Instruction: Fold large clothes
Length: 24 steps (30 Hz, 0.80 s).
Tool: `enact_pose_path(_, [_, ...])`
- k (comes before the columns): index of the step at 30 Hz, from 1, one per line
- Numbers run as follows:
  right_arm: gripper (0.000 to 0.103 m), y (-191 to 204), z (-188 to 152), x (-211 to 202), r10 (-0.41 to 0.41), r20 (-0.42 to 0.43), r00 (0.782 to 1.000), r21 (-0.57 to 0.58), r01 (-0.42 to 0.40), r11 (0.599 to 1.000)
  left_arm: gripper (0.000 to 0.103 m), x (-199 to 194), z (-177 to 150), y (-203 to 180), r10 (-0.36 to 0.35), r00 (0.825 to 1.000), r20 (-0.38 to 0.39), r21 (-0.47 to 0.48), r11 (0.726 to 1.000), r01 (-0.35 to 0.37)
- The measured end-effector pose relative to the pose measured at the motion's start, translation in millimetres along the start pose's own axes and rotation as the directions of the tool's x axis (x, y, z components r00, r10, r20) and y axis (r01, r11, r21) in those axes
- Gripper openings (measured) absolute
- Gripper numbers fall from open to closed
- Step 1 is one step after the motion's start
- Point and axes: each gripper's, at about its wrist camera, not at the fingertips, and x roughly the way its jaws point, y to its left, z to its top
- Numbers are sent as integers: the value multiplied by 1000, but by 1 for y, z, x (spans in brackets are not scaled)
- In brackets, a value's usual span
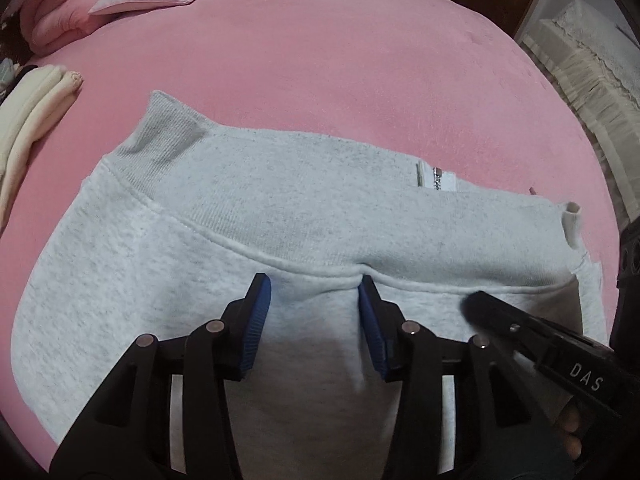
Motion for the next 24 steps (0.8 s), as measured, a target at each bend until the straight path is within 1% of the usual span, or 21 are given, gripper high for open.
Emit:
enact_pose_path(1, [0, -5, -2, -7, -42, 12, 999, -29, 42, 999, 42, -3, 0, 4, -6, 1000, 2, -4, 1000, 6])
enact_pose_path(2, [0, -13, -4, -15, -47, 24, 999, -50, 48, 998, 42, -6, -2, 8, -12, 1000, 11, -7, 1000, 12])
enact_pose_path(3, [0, -4, -9, -28, -67, 35, 997, -61, 69, 996, 42, -9, -4, 8, 2, 1000, 24, 0, 1000, -2])
enact_pose_path(4, [0, -14, -10, -36, -135, 51, 990, -73, 139, 988, 42, -14, -6, 7, 19, 999, 47, 17, 1000, -20])
enact_pose_path(5, [0, -21, -12, -45, -124, 55, 991, -71, 127, 989, 42, -20, -9, 5, 51, 994, 92, 53, 997, -56])
enact_pose_path(6, [0, -36, -13, -55, -89, 59, 994, -52, 92, 994, 43, -24, -13, 4, 91, 987, 132, 82, 991, -103])
enact_pose_path(8, [0, -60, -17, -70, -80, 65, 995, -34, 82, 996, 51, -27, -19, 6, 126, 978, 164, 109, 983, -145])
enact_pose_path(10, [0, -73, -20, -84, -92, 74, 993, -60, 97, 994, 52, -25, -22, 13, 102, 982, 156, 88, 989, -117])
enact_pose_path(11, [0, -79, -22, -92, -112, 79, 991, -72, 118, 990, 52, -24, -23, 16, 91, 984, 155, 74, 992, -103])
enact_pose_path(13, [0, -88, -22, -101, -198, 100, 975, -72, 206, 976, 52, -27, -27, 23, 81, 984, 157, 57, 994, -91])
enact_pose_path(14, [0, -101, -25, -109, -239, 110, 965, -49, 245, 968, 52, -33, -30, 35, 97, 982, 163, 49, 993, -107])
enact_pose_path(15, [0, -111, -27, -113, -368, 115, 923, -16, 372, 928, 52, -38, -28, 40, 112, 979, 171, 43, 992, -121])
enact_pose_path(16, [0, -125, -31, -121, -388, 132, 912, 18, 390, 921, 52, -42, -27, 47, 107, 979, 176, 28, 993, -113])
enact_pose_path(17, [0, -144, -35, -131, -326, 148, 934, 76, 317, 945, 53, -42, -28, 51, 112, 978, 175, 18, 993, -117])
enact_pose_path(18, [0, -157, -38, -137, -292, 147, 945, 135, 274, 952, 53, -43, -28, 54, 123, 977, 174, 15, 992, -127])
enact_pose_path(19, [0, -168, -40, -143, -266, 144, 953, 187, 238, 953, 53, -45, -27, 58, 139, 975, 171, 12, 990, -143])
enact_pose_path(20, [0, -170, -40, -147, -274, 146, 951, 195, 244, 950, 52, -45, -29, 64, 146, 974, 173, 9, 989, -149])
enact_pose_path(21, [0, -168, -40, -150, -297, 147, 943, 188, 268, 945, 50, -47, -25, 70, 227, 960, 165, -7, 973, -229])
enact_pose_path(22, [0, -170, -40, -156, -323, 146, 935, 187, 294, 937, 45, -42, -21, 73, 367, 920, 134, -23, 930, -368])
enact_pose_path(23, [0, -166, -41, -158, -362, 147, 920, 197, 332, 923, 39, -34, -22, 90, 496, 866, 59, -33, 868, -495])
enact_pose_path(24, [0, -163, -42, -159, -394, 151, 906, 207, 361, 909, 33, -30, -24, 104, 500, 866, -7, -51, 865, -500])
